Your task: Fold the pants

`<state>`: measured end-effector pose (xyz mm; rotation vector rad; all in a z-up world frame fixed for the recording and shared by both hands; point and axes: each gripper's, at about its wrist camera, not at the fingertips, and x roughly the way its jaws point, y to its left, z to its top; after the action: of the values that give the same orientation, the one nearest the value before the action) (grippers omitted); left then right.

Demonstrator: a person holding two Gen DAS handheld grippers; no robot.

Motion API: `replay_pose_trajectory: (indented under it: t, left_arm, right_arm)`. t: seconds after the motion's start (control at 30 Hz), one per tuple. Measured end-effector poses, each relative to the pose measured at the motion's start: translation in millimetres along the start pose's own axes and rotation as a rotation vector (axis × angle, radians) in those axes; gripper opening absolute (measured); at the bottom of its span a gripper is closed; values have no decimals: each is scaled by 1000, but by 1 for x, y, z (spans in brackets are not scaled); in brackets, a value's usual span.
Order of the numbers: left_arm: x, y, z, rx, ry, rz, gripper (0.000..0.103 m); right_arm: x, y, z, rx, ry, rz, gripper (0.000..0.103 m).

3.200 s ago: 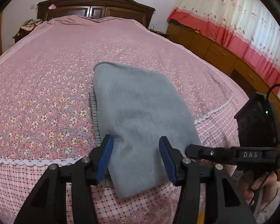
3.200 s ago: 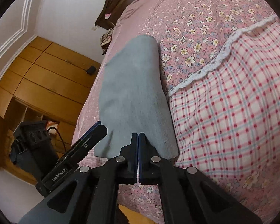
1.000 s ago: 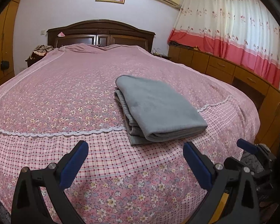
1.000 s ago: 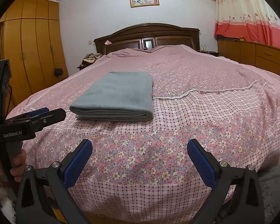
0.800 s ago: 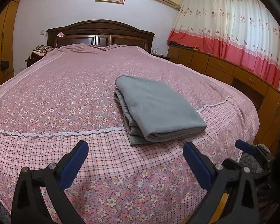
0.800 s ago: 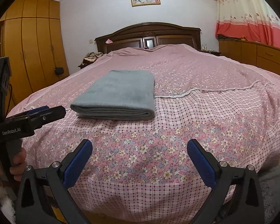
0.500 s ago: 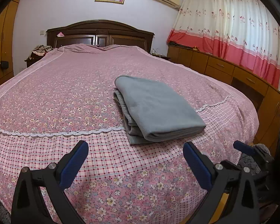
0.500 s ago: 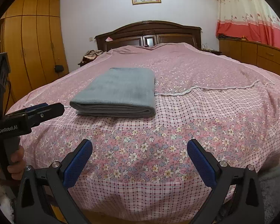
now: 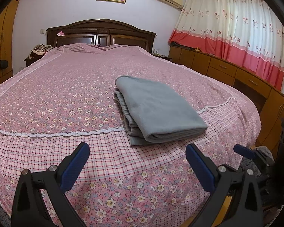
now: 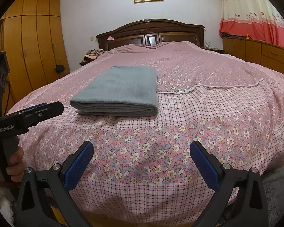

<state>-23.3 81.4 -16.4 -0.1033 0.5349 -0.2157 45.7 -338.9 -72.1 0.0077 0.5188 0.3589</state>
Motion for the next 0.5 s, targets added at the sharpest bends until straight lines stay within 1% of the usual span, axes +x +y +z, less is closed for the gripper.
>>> replay_pose_trajectory:
  t: [0.5]
  left_arm:
    - [2, -2, 0, 4, 0, 4, 103]
  right_arm:
    - [0, -5, 0, 17, -4, -14, 103]
